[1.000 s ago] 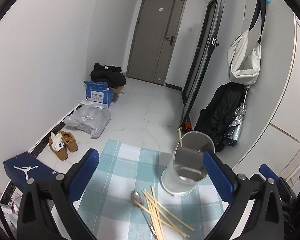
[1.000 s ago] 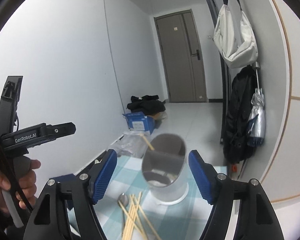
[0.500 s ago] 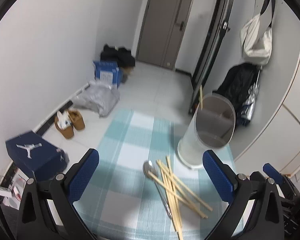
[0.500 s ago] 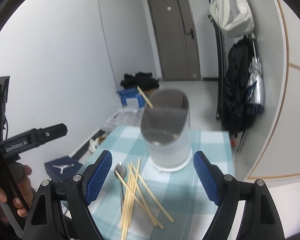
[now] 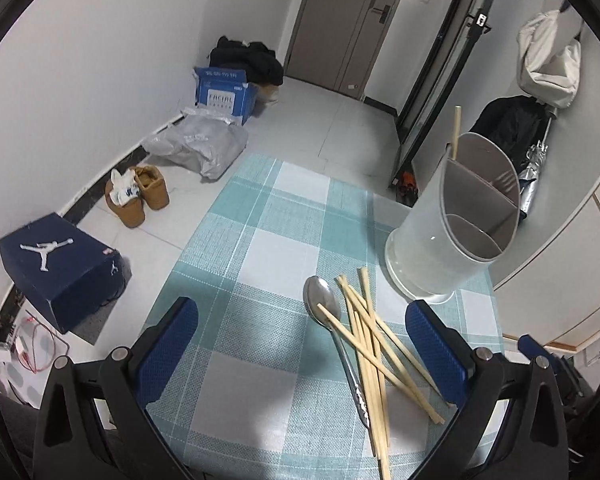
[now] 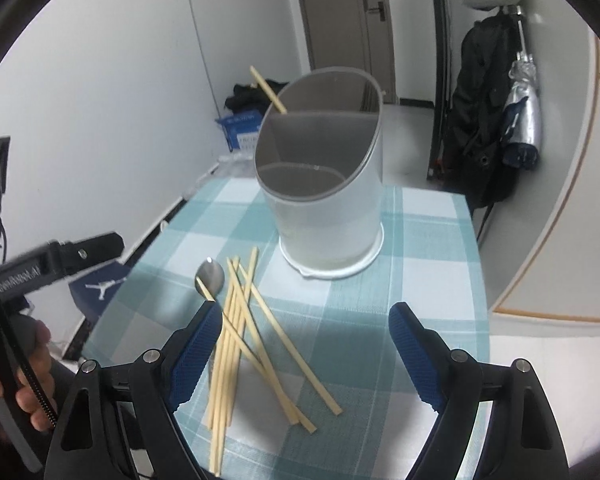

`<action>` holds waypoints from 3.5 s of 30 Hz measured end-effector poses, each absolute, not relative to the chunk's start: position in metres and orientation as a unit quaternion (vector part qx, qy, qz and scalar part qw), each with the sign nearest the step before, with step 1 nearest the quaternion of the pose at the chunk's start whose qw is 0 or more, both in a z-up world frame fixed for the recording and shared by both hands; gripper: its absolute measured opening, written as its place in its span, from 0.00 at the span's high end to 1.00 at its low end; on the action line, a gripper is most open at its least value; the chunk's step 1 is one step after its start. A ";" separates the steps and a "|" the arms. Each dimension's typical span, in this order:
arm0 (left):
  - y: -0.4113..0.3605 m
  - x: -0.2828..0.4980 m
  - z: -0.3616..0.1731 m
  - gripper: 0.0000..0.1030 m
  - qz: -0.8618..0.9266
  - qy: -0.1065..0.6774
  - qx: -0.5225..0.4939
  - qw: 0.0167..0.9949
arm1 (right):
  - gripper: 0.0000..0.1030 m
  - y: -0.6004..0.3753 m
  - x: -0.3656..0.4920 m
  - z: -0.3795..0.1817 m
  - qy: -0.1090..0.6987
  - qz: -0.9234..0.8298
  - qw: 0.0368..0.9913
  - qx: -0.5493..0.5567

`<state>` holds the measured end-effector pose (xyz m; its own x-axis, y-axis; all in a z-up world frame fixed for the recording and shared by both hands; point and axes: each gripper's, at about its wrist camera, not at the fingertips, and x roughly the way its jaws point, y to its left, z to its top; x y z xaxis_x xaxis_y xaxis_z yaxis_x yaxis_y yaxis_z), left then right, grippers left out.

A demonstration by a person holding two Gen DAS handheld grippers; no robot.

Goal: Organize utensils

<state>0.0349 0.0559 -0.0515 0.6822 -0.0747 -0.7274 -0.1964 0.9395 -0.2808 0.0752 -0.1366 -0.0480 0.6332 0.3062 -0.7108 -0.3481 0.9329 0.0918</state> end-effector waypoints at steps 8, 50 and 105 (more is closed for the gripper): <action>0.078 0.049 -0.062 0.01 0.012 0.429 -0.205 0.879 | 0.17 -0.126 0.099 -0.069 0.431 0.174 0.885 -0.024; 0.144 0.069 -0.075 0.01 0.088 0.445 -0.323 0.831 | 0.95 -0.028 0.140 -0.084 0.470 0.310 0.818 -0.115; 0.035 0.115 -0.100 1.00 -0.023 0.529 -0.232 0.816 | 0.95 -0.169 0.140 -0.031 0.389 0.311 0.858 0.125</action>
